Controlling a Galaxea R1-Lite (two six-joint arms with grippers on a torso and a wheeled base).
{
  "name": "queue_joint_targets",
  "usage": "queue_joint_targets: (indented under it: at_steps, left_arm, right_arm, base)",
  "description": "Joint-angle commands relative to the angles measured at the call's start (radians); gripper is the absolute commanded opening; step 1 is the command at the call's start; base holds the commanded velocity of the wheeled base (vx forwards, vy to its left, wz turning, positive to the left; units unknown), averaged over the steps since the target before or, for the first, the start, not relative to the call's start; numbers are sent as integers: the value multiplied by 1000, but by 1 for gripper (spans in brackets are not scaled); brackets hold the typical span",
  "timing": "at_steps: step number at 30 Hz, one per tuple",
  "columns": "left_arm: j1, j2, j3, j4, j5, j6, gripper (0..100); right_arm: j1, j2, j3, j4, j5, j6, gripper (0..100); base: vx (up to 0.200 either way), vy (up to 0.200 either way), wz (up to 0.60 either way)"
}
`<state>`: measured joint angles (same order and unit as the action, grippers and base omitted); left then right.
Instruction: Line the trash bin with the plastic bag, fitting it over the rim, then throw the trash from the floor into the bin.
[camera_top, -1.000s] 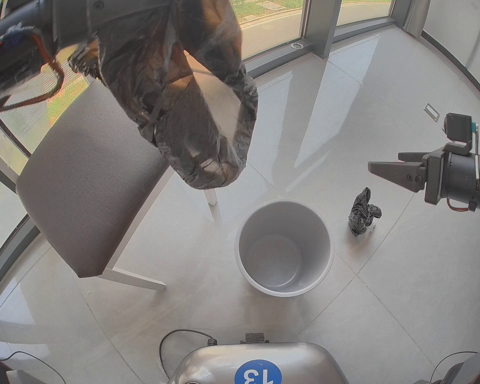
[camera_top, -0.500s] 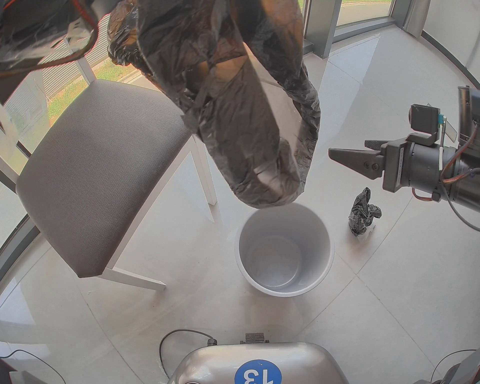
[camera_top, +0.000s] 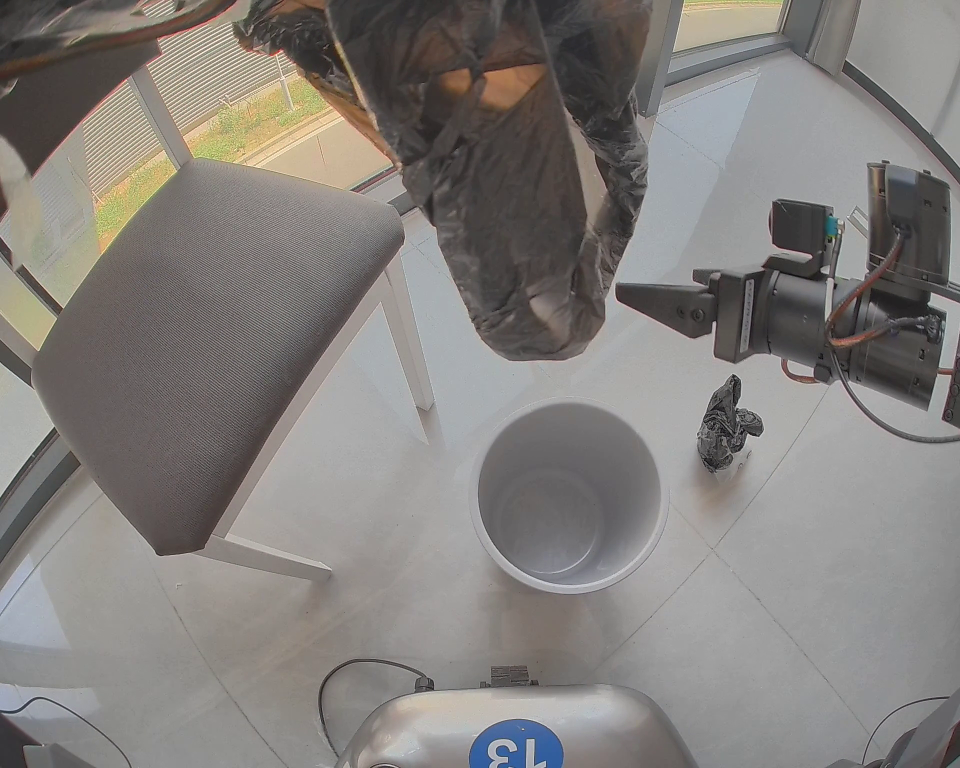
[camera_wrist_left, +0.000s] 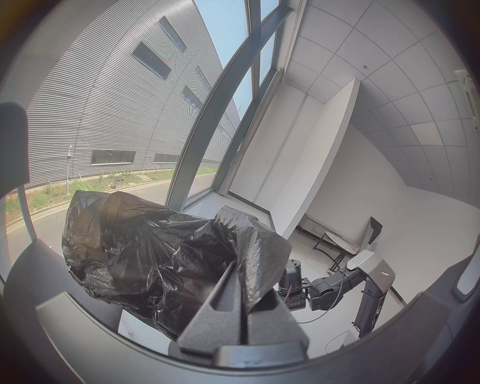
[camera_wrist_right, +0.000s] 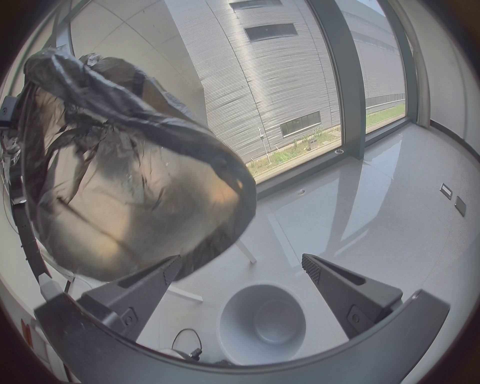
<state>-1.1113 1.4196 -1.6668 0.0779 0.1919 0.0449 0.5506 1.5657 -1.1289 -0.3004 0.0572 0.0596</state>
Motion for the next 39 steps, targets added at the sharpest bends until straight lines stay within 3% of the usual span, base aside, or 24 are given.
queue_joint_targets:
  at_steps: [1,11,21,29,30,39]
  left_arm:
    - [-18,12,-11,0,0,-13,0]
    - [-61,7,-28,3,-5,-22,0]
    - [-81,9,-31,3,-8,-36,0]
    - [-81,9,-31,2,-8,-39,0]
    - [-81,9,-31,2,-8,-42,0]
    - [-79,12,-31,0,-8,-43,0]
  right_arm:
    - [-3,53,-49,-20,0,11,100]
    - [-11,79,-69,-28,1,26,100]
    - [-31,131,-81,-171,3,59,100]
    - [-21,155,-111,-189,4,59,100]
    - [-21,155,-107,-190,6,59,0]
    - [-14,157,-120,-200,18,63,0]
  base:
    - [0,0,0]
    - [0,0,0]
    - [0,0,0]
    - [0,0,0]
    - [0,0,0]
    - [0,0,0]
